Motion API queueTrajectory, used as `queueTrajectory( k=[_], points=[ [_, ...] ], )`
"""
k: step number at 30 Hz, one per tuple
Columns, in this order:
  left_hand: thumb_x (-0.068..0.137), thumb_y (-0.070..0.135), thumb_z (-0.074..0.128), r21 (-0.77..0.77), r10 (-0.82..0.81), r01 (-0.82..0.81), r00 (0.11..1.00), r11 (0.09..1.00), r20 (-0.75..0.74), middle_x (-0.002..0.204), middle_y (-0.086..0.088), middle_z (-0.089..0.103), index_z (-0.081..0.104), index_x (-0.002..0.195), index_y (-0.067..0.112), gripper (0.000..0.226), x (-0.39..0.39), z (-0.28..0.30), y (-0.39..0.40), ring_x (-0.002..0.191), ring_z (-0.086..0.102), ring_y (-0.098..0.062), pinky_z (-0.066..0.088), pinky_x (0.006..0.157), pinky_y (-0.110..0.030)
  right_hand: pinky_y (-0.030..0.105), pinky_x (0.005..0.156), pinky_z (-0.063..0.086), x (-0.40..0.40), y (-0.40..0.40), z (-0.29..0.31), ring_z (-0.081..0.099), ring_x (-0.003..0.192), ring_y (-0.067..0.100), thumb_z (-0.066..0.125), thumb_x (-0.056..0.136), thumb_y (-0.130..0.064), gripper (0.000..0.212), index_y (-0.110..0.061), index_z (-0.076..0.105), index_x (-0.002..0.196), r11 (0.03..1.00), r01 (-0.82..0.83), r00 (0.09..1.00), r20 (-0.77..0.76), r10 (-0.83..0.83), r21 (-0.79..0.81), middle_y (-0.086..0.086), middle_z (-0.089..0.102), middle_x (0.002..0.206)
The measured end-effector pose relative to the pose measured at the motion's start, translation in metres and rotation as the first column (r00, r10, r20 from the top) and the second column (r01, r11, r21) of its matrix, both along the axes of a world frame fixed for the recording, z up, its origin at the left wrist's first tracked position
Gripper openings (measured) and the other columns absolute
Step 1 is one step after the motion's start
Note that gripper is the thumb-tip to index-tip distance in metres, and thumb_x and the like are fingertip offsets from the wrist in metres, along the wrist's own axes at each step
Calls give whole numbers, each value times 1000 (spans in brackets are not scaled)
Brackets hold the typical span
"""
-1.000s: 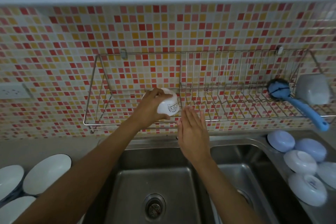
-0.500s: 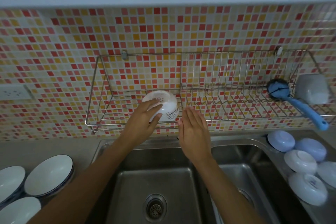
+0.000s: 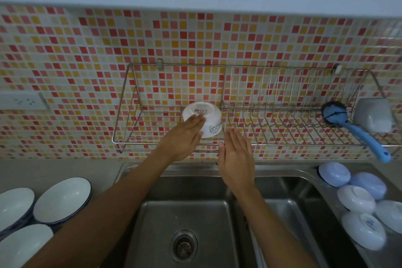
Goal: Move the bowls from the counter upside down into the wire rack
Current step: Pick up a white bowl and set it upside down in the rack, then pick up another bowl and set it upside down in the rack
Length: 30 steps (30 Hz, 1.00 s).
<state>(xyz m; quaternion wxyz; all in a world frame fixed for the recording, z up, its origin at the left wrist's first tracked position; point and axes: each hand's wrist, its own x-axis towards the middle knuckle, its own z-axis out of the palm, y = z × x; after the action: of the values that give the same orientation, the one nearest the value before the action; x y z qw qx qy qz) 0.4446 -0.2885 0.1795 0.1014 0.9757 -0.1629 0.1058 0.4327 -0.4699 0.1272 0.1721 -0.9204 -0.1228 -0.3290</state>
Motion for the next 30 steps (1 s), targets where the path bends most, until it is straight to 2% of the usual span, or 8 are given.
queueTrajectory(
  k=[5,9,13,18,20,22,26,30],
  points=[
    [100,42,15,93,107,-124,979,988,176,157,-6,22,22,148,12,57,-18,-12,-2,144,23,-24,16,117,-40,45,120,17,-6,1,-3,36,139,24,23,101,-38,51,-11,45,139,999,12,998,-60,-14,-47,9,49,144],
    [100,43,12,86,141,-163,965,983,223,158,-6,13,14,150,12,59,-43,-40,11,147,10,-22,-1,121,-40,42,119,0,-29,15,-14,3,149,28,24,101,-38,58,-12,15,152,1000,22,995,-100,-21,6,9,12,160],
    [101,38,12,2,157,-160,971,987,179,159,-3,-6,-3,150,18,55,-82,-66,36,147,-9,-18,-4,121,-40,41,118,8,-66,47,-48,-7,147,22,26,101,-41,61,-13,9,153,990,-109,964,-232,127,89,6,-4,160],
    [98,47,7,-83,340,-337,940,938,26,157,-5,-1,7,150,14,61,-158,-112,104,147,-1,-25,7,120,-46,42,120,10,-122,127,-104,-9,147,16,15,97,-54,66,-19,6,152,930,-338,828,-423,368,148,0,-10,159],
    [91,58,-3,-101,448,-450,893,887,-48,156,2,-13,-4,149,23,68,-196,-122,145,146,-13,-20,-5,121,-42,42,120,13,-146,169,-109,-5,147,17,11,95,-59,68,-21,10,152,893,-423,770,-458,445,155,-2,-7,159],
    [85,64,-11,-106,548,-553,833,826,-75,156,2,-15,-9,147,25,73,-233,-128,190,145,-16,-20,-5,120,-42,38,119,11,-170,212,-106,-9,145,14,20,97,-56,65,-25,7,152,846,-510,696,-503,512,156,-6,-13,157],
    [97,42,26,-167,770,-767,635,620,-57,158,-13,12,17,149,14,59,-313,-134,284,145,13,-32,11,115,-46,33,118,5,-215,302,-104,-1,146,12,36,98,-51,63,-27,14,152,754,-633,590,-521,616,175,-9,-6,157],
    [97,31,43,-214,895,-895,424,391,-137,158,-20,8,17,149,10,62,-380,-144,359,145,13,-36,17,116,-52,29,114,-11,-252,386,-110,0,149,19,33,98,-51,64,-24,13,152,644,-758,474,-592,652,102,-1,2,161]
  ],
)
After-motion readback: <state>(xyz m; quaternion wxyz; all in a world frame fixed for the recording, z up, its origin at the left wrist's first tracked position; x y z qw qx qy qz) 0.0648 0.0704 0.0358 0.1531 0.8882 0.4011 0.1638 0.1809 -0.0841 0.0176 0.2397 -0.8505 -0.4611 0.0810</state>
